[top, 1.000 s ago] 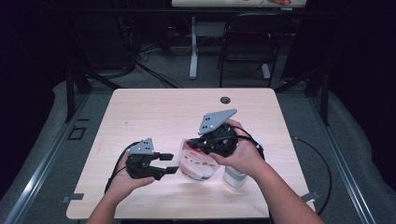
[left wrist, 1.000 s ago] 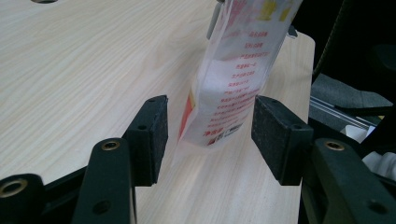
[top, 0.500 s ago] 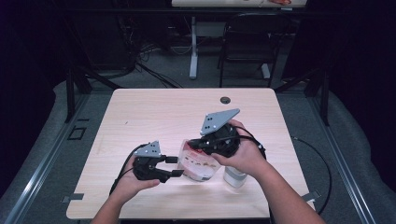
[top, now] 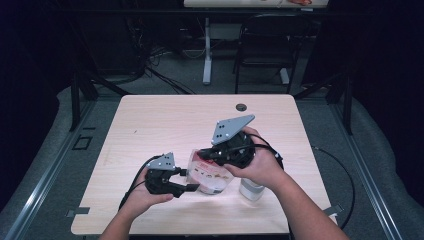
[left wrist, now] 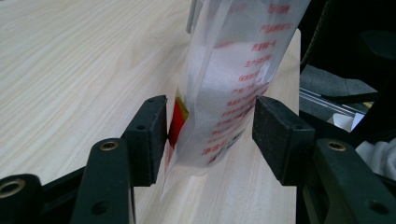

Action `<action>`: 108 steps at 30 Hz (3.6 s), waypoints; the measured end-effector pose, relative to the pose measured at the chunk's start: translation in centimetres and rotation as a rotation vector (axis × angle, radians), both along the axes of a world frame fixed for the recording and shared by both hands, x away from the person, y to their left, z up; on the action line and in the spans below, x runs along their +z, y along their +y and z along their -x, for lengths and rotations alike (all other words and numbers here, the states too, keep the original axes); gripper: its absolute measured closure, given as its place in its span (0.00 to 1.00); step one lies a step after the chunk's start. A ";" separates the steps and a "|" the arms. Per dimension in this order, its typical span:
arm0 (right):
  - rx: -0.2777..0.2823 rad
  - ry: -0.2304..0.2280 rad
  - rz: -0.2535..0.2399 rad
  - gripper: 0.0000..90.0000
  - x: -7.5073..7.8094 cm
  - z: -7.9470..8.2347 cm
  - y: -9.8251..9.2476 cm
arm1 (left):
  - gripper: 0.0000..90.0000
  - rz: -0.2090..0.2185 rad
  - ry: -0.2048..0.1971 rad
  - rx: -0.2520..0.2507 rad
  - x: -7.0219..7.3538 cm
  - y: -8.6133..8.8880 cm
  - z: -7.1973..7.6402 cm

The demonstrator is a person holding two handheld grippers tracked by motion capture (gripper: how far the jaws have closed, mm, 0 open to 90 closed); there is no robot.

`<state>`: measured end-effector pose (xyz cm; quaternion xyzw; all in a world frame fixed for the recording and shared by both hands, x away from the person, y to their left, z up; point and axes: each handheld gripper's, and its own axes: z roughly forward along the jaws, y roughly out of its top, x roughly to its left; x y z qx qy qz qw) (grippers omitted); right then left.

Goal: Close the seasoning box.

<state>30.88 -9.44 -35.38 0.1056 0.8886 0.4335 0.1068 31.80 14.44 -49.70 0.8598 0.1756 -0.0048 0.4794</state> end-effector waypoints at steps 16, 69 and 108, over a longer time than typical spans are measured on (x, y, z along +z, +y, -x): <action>0.021 -0.005 -0.001 1.00 0.5 0.2 0.4 | 0.44 -0.015 -0.015 -0.036 -0.6 -1.0 0.1; 0.017 0.003 -0.047 1.00 0.5 0.5 -0.6 | 0.66 -0.073 0.029 -0.031 -1.4 -0.9 -0.2; -0.030 0.002 -0.123 1.00 -1.0 0.5 -4.3 | 0.69 -0.226 0.063 -0.038 1.3 -0.2 -0.6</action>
